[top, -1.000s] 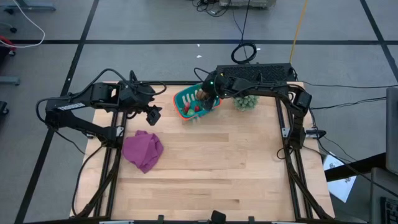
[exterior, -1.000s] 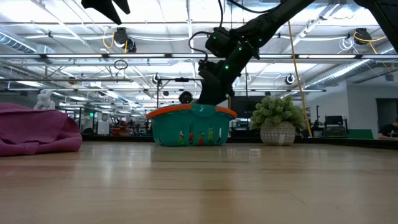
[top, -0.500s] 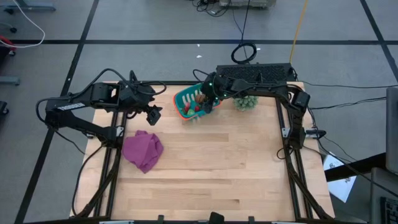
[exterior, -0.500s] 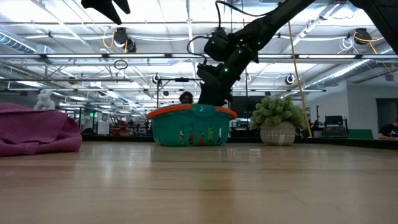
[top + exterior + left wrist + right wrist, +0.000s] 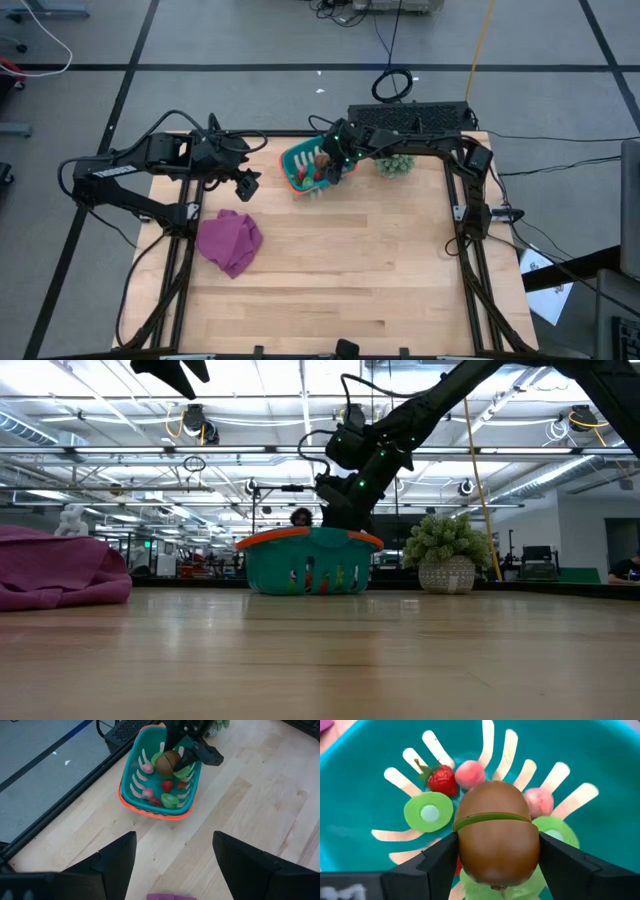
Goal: Pick and placing Produce into tupperware
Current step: Put the kiwi into the blue basket, then return to Home Position
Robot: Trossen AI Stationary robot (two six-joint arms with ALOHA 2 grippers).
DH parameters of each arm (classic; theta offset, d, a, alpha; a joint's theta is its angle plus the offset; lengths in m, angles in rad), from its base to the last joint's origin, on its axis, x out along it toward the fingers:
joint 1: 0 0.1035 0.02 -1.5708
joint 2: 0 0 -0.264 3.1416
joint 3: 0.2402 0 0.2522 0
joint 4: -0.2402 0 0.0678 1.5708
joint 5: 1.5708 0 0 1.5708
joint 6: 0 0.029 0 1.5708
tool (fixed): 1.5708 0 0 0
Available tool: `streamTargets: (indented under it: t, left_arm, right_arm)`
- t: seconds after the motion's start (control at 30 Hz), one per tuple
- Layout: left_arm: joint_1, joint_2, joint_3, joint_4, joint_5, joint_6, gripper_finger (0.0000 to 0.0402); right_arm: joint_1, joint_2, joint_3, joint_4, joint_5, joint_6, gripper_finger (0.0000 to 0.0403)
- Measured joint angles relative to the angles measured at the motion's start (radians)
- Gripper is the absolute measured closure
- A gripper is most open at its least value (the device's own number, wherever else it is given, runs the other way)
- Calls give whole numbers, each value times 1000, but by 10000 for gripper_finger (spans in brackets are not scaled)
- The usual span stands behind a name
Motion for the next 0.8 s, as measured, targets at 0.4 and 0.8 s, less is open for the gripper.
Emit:
streamTargets:
  t: [0.4, 0.8]
  left_arm:
    - [0, 0, 0, 0, 0, 0, 133]
    - [0, 0, 0, -1, 0, 4, 133]
  right_arm:
    - [0, 0, 0, 49, 2, -12, 138]
    - [5, -55, 0, 118, 8, -13, 138]
